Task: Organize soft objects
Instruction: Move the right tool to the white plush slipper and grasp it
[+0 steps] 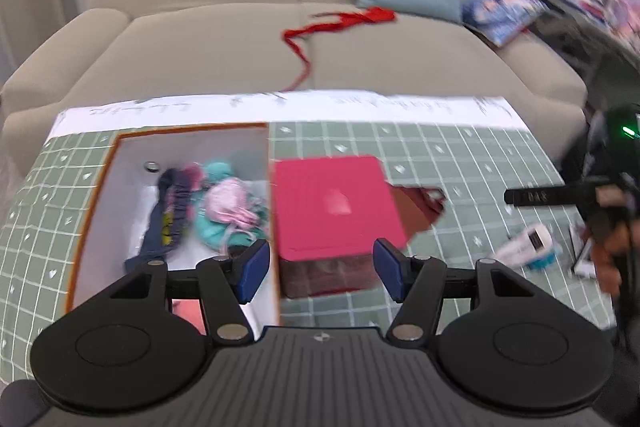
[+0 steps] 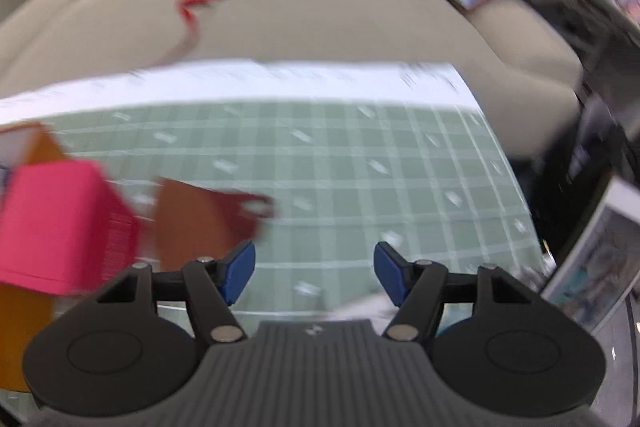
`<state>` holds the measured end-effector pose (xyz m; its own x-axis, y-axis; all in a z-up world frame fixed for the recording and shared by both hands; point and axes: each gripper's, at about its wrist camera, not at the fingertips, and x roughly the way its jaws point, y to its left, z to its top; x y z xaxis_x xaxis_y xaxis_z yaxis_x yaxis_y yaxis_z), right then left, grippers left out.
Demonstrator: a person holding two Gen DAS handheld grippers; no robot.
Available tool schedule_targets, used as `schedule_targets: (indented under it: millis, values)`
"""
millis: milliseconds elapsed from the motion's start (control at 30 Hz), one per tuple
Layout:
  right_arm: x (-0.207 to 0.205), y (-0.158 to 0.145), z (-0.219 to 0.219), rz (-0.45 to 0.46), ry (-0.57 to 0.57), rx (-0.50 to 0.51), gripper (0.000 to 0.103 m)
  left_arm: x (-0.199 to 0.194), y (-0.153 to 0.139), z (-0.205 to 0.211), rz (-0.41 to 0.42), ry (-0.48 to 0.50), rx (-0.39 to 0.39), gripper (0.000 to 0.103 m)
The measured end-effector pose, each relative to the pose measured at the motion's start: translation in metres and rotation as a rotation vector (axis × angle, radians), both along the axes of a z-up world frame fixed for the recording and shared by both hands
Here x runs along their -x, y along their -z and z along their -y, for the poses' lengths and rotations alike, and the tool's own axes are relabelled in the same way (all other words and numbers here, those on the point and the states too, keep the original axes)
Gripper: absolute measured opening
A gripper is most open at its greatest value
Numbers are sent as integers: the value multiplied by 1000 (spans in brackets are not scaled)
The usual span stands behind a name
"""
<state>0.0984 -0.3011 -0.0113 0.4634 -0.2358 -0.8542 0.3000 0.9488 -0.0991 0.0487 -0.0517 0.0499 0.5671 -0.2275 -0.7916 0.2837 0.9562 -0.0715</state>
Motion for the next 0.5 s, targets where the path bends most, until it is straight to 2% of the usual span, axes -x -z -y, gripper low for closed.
schedule_targets:
  millis: [100, 200, 300, 333, 500]
  values:
    - [-2, 28, 41, -61, 54, -32, 65, 5, 5, 16, -22, 39, -9, 70]
    - [0, 55, 70, -128, 83, -107, 65, 7, 12, 30, -56, 62, -13, 70]
    - [1, 79, 81, -186, 108, -107, 66, 9, 18, 42, -73, 78, -36, 70]
    - [1, 85, 83, -193, 117, -94, 70, 10, 20, 46, -77, 83, -44, 70]
    - [-4, 93, 87, -213, 123, -79, 77, 14, 28, 56, -97, 109, -60, 70]
